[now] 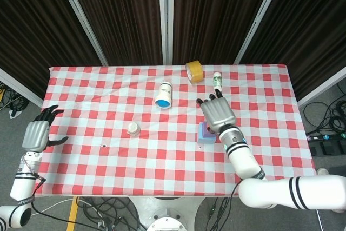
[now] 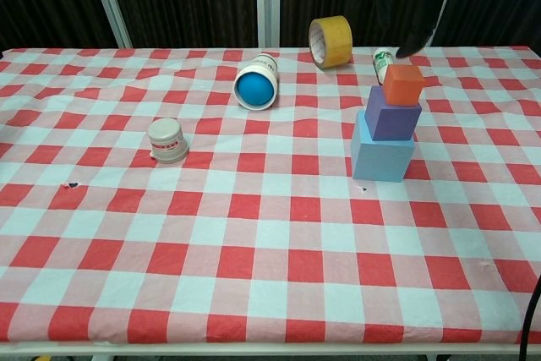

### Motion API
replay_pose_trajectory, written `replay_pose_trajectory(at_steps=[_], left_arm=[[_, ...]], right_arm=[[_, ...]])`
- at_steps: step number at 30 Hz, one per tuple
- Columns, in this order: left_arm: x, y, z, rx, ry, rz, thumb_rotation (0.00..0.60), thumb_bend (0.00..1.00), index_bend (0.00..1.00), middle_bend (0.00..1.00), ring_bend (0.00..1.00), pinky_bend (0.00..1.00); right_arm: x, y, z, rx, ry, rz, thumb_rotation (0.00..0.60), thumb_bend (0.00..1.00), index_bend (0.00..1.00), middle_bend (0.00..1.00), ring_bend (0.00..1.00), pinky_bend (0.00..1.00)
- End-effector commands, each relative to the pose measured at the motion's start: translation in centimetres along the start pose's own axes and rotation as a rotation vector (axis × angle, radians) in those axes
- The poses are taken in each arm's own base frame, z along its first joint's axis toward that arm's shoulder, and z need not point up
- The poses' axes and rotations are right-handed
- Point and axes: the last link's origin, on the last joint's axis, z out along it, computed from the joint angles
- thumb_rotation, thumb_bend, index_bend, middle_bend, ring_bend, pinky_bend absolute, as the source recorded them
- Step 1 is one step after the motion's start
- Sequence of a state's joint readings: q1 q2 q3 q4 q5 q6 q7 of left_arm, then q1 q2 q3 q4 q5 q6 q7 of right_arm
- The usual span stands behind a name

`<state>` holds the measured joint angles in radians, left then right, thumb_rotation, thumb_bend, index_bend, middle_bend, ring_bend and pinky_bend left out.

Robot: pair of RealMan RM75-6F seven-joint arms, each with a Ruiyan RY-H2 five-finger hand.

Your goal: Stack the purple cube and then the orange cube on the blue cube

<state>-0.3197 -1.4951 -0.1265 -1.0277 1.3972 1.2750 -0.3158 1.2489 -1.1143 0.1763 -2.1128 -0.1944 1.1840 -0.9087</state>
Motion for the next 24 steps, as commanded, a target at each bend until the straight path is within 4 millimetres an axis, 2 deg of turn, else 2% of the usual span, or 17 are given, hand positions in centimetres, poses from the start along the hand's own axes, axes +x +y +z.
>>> replay_pose_trajectory(at_steps=[1, 5, 9, 13, 15, 19, 24], left_arm=[[0.0, 0.1, 0.0, -0.003, 0.001, 0.000, 0.600, 0.11, 0.28, 0.24, 0.16, 0.29], [0.1, 0.2, 0.0, -0.009, 0.006, 0.000, 0.600, 0.11, 0.28, 0.24, 0.16, 0.29], [0.2, 0.4, 0.0, -0.017, 0.009, 0.002, 0.600, 0.11, 0.28, 0.24, 0.16, 0.29], [0.2, 0.6, 0.0, -0.023, 0.010, 0.006, 0.600, 0.11, 0.28, 0.24, 0.16, 0.29], [0.2, 0.7, 0.0, -0.027, 0.010, 0.008, 0.600, 0.11, 0.28, 0.24, 0.16, 0.29], [0.3, 0.9, 0.0, -0.039, 0.019, 0.025, 0.600, 0.11, 0.28, 0.24, 0.16, 0.29], [0.8, 1.1, 0.0, -0.057, 0.050, 0.077, 0.600, 0.11, 0.28, 0.24, 0.16, 0.29]], right_arm=[[3.1, 3.7, -3.6, -0.057, 0.280, 0.004, 0.600, 0.10, 0.18, 0.34, 0.14, 0.00], [1.4, 8.2, -5.5, -0.175, 0.342, 0.030, 0.600, 0.08, 0.18, 0.34, 0.14, 0.00], [-3.0, 12.1, -7.3, -0.243, 0.293, 0.076, 0.600, 0.05, 0.17, 0.32, 0.12, 0.00], [-8.9, 15.3, -8.8, -0.261, 0.318, 0.110, 0.600, 0.03, 0.13, 0.26, 0.08, 0.00], [-11.8, 16.2, -9.4, -0.259, 0.346, 0.118, 0.600, 0.02, 0.12, 0.23, 0.05, 0.00], [-15.6, 17.1, -9.9, -0.252, 0.384, 0.110, 0.600, 0.01, 0.11, 0.20, 0.03, 0.00], [-17.0, 17.7, -9.4, -0.237, 0.375, 0.068, 0.600, 0.01, 0.11, 0.20, 0.01, 0.00]])
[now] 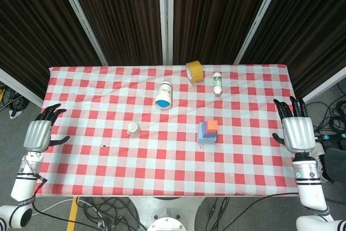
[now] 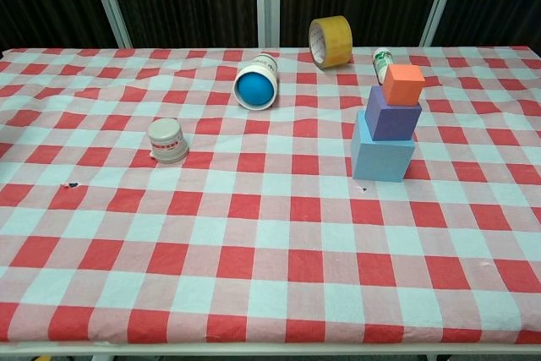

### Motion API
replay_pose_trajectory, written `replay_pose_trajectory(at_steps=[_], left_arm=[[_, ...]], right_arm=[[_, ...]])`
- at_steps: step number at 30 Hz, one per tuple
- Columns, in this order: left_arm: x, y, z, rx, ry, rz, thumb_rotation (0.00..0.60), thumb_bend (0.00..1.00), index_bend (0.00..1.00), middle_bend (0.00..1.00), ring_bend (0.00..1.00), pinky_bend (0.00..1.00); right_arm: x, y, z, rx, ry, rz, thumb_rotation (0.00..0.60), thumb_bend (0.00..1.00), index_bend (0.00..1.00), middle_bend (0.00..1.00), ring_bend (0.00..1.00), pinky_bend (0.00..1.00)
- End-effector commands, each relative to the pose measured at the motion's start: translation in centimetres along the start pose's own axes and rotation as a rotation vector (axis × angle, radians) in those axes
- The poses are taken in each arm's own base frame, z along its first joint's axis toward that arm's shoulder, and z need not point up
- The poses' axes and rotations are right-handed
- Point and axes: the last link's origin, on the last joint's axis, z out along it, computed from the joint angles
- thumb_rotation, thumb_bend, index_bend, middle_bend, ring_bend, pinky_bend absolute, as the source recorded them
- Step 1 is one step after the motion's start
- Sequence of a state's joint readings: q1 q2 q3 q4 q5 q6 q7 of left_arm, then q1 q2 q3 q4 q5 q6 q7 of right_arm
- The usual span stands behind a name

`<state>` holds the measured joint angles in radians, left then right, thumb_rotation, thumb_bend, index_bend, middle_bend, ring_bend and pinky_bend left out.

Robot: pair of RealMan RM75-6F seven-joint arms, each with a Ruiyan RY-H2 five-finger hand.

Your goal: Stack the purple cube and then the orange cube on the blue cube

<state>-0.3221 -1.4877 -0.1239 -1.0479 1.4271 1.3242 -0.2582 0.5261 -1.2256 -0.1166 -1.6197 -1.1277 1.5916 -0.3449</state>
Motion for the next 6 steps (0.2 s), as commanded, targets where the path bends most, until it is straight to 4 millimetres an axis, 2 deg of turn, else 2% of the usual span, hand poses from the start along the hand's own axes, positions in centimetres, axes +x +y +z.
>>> replay_pose_trajectory(at_steps=[1, 6], left_arm=[[0.29, 0.14, 0.08, -0.010, 0.020, 0.027, 0.600, 0.11, 0.28, 0.24, 0.16, 0.29], [0.42, 0.25, 0.07, -0.015, 0.029, 0.052, 0.600, 0.11, 0.28, 0.24, 0.16, 0.29]], right_arm=[[-2.41, 0.24, -1.60, 0.036, -0.016, 0.017, 0.600, 0.01, 0.11, 0.20, 0.01, 0.00], [-2.24, -0.08, -0.79, 0.053, -0.013, 0.032, 0.600, 0.01, 0.11, 0.20, 0.01, 0.00]])
